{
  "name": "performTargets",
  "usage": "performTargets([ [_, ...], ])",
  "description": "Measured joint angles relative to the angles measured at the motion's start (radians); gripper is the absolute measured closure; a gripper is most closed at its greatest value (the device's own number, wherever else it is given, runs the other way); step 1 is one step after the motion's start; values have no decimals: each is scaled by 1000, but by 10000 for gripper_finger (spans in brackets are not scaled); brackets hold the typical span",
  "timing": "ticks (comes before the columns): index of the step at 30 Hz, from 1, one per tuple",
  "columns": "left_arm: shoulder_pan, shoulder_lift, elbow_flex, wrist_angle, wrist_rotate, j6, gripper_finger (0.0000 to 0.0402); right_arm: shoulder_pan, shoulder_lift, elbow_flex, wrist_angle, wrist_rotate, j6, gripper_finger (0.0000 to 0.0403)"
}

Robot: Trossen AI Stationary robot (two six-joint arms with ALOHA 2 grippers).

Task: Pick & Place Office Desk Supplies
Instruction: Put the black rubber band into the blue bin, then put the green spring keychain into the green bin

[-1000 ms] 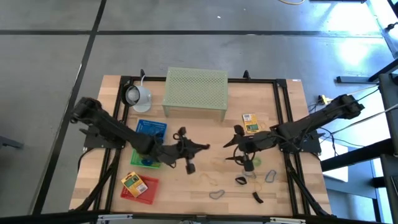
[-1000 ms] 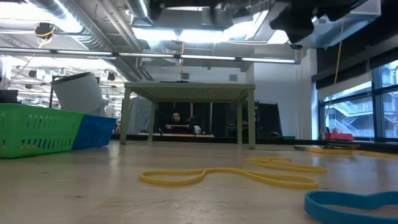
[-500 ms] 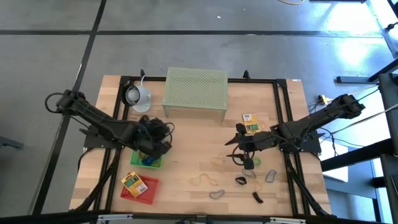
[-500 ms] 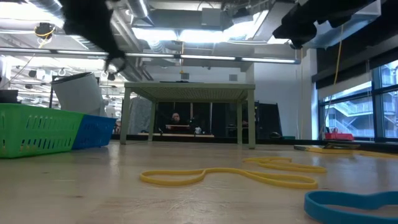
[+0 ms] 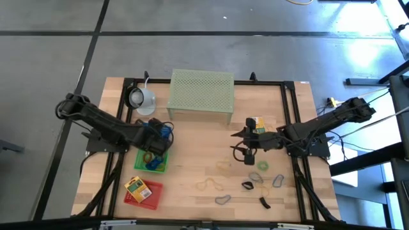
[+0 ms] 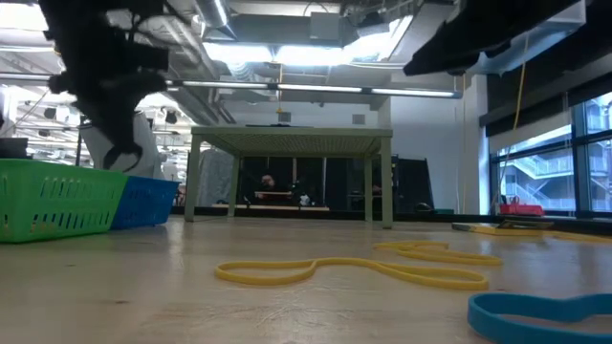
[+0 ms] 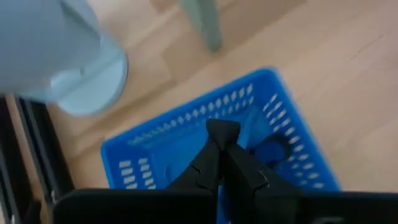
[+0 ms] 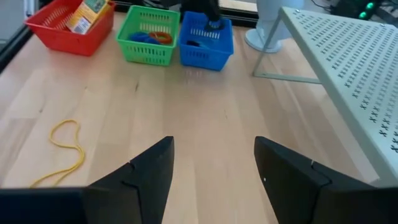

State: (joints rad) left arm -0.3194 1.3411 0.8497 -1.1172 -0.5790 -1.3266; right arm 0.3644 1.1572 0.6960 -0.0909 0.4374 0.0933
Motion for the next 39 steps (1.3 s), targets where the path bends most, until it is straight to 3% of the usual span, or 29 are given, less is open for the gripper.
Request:
performTargets([
  [5, 33, 0, -43, 39, 87, 1, 393, -5, 0, 0, -26, -8, 1, 181],
  [12, 41, 0, -56, 82, 102, 2, 386, -5, 0, 0, -39, -8, 3, 181],
  [27, 41, -1, -39, 85, 189, 62, 280, -5, 0, 0, -23, -8, 56, 181],
  [35, 41, -2, 14, 85, 178, 139, 257, -5, 1, 0, -7, -15, 53, 181],
  [39, 41, -2, 54, 94, 179, 198, 257, -9, 4, 0, -18, -76, 53, 181],
])
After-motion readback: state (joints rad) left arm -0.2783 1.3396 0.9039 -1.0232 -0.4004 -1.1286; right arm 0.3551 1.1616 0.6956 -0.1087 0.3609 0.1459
